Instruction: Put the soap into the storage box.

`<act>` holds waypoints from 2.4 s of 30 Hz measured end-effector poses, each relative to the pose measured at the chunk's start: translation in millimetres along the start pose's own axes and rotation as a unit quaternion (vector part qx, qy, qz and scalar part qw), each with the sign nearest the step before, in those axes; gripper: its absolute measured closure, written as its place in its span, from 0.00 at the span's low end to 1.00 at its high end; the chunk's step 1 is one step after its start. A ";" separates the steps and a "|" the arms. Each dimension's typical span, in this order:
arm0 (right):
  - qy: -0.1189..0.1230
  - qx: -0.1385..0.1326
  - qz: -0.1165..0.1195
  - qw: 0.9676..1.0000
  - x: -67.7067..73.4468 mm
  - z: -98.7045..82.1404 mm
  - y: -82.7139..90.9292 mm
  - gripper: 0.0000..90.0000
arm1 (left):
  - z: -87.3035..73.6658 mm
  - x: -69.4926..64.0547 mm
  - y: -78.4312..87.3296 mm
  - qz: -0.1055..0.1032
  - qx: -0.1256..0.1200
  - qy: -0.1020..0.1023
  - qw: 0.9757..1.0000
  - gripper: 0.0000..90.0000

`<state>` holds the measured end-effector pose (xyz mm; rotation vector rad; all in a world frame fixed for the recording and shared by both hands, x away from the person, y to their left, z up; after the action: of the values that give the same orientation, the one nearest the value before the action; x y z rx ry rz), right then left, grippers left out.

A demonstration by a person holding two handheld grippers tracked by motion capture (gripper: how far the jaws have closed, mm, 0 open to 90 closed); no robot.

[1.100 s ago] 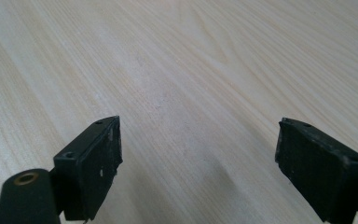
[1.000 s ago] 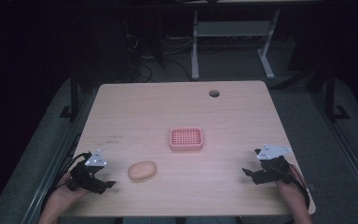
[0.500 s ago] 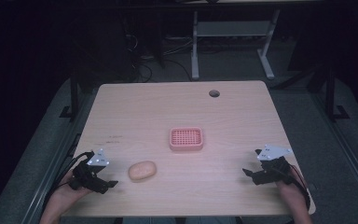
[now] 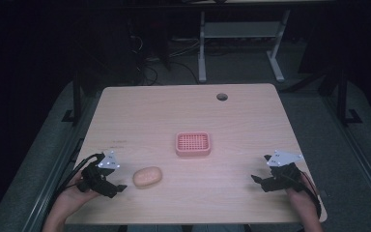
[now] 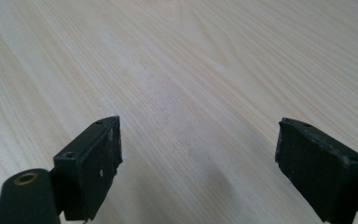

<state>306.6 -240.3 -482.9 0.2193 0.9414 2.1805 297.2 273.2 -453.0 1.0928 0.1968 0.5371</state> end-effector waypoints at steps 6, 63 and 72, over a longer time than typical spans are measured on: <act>0.001 -0.002 0.003 1.000 2.0 1.3 0.4 0.16 | 11.9 -1.6 -3.3 -0.011 0.007 -0.014 1.000 0.22; -0.001 -0.005 0.004 1.000 2.5 1.4 1.0 0.16 | 72.3 -15.5 -54.4 -0.074 0.058 -0.070 0.993 0.22; 0.002 -0.004 0.006 1.000 2.6 1.6 0.1 0.16 | 73.2 -17.5 -60.3 -0.072 0.062 -0.078 0.992 0.22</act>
<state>305.3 -237.6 -482.0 0.2176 0.9344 2.1954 331.2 185.6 -474.6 1.2264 0.1720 0.3107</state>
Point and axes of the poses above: each handheld gripper's, and its own axes: y roughly backward along the jaws, z roughly out of its top, x roughly to its left, the point moved 4 cm from there along -y, roughly forward along the jaws, and after that the axes turned 2 degrees about -y, right-handed, at the moved point
